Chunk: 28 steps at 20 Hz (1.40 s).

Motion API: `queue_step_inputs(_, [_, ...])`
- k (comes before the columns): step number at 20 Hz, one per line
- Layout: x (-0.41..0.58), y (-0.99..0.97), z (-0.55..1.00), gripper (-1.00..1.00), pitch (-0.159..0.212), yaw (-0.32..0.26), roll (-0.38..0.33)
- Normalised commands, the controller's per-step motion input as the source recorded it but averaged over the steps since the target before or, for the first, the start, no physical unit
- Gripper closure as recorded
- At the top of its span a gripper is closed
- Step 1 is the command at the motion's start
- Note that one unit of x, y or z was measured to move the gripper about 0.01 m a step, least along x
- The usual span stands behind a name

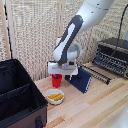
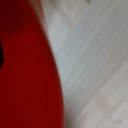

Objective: Kindly spot and seek the red cup placed ahead of you. Cautiously adjust your gripper towards the red cup, gripping it gently. Find the after-storage area of the caddy. Relocate the red cup in your grip over the rear portion and softly release it into the compartment.

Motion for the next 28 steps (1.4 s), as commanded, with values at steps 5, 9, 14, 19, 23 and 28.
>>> queue_step_inputs(5, [0.000, 0.00, -0.18, 1.00, 0.049, -0.029, 0.000])
queue_step_inputs(9, [0.000, -0.02, -0.13, 1.00, 0.004, -0.052, 0.000])
queue_step_inputs(14, [0.010, -0.14, 0.09, 1.00, -0.044, -0.060, 0.010])
queue_step_inputs(19, [0.076, -0.14, 0.38, 1.00, -0.003, -0.088, 0.066])
queue_step_inputs(23, [0.116, -0.04, 0.60, 1.00, 0.006, -0.129, 0.119])
queue_step_inputs(28, [0.149, -0.02, 0.74, 1.00, 0.026, -0.147, 0.130])
